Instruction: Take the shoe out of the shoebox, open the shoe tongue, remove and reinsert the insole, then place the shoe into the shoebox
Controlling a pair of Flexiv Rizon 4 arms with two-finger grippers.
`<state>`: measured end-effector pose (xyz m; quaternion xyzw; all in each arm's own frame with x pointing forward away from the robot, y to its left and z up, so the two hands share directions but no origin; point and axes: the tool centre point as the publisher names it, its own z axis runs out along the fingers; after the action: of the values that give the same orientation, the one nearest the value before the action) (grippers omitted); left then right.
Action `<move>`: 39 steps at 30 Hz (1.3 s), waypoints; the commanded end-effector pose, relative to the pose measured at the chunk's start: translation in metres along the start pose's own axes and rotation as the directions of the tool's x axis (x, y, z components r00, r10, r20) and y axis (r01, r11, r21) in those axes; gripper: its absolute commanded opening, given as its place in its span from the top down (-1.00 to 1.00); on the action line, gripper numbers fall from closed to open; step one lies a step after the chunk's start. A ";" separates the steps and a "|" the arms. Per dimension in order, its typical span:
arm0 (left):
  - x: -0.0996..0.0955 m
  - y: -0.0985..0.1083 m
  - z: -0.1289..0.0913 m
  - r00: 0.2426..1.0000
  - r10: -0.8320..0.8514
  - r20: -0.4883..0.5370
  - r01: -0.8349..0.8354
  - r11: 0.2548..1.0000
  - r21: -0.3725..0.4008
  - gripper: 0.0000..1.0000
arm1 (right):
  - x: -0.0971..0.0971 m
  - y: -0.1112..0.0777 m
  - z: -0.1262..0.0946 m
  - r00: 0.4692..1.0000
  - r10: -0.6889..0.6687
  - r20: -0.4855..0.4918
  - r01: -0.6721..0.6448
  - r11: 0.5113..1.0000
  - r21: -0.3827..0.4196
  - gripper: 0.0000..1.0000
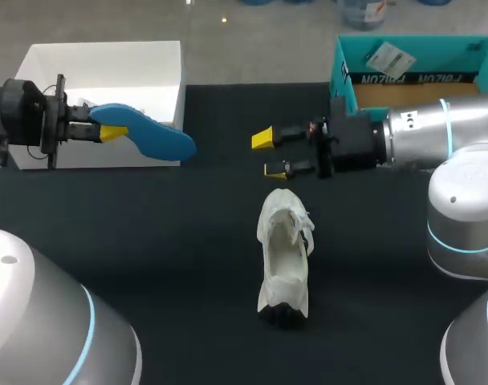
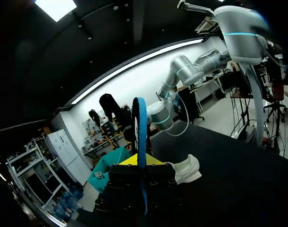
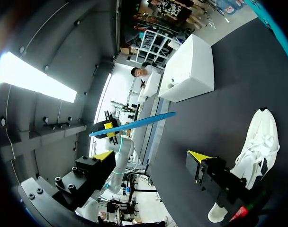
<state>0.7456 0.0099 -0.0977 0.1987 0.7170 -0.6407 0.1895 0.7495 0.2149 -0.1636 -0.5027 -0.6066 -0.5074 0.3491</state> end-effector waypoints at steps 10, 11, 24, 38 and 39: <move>0.041 -0.009 0.030 0.986 0.169 0.000 -0.168 0.985 -0.046 1.00 | 0.000 -0.001 0.002 1.000 0.000 0.003 0.000 1.000 -0.003 -1.00; 0.043 -0.011 0.034 0.984 0.178 -0.007 -0.178 0.983 -0.051 1.00 | 0.000 -0.001 0.002 1.000 0.000 0.003 0.000 1.000 -0.003 -1.00; 0.046 -0.018 0.040 0.991 0.126 0.047 -0.121 0.988 -0.096 1.00 | 0.000 -0.001 0.002 1.000 0.000 0.003 0.000 1.000 -0.003 -1.00; 0.046 -0.018 0.040 0.991 0.126 0.047 -0.121 0.988 -0.096 1.00 | 0.000 -0.001 0.002 1.000 0.000 0.003 0.000 1.000 -0.003 -1.00; 0.046 -0.018 0.040 0.991 0.126 0.047 -0.121 0.988 -0.096 1.00 | 0.000 -0.001 0.002 1.000 0.000 0.003 0.000 1.000 -0.003 -1.00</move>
<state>0.6977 -0.0286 -0.1109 0.2167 0.7274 -0.5987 0.2560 0.7494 0.2149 -0.1636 -0.5027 -0.6066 -0.5074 0.3491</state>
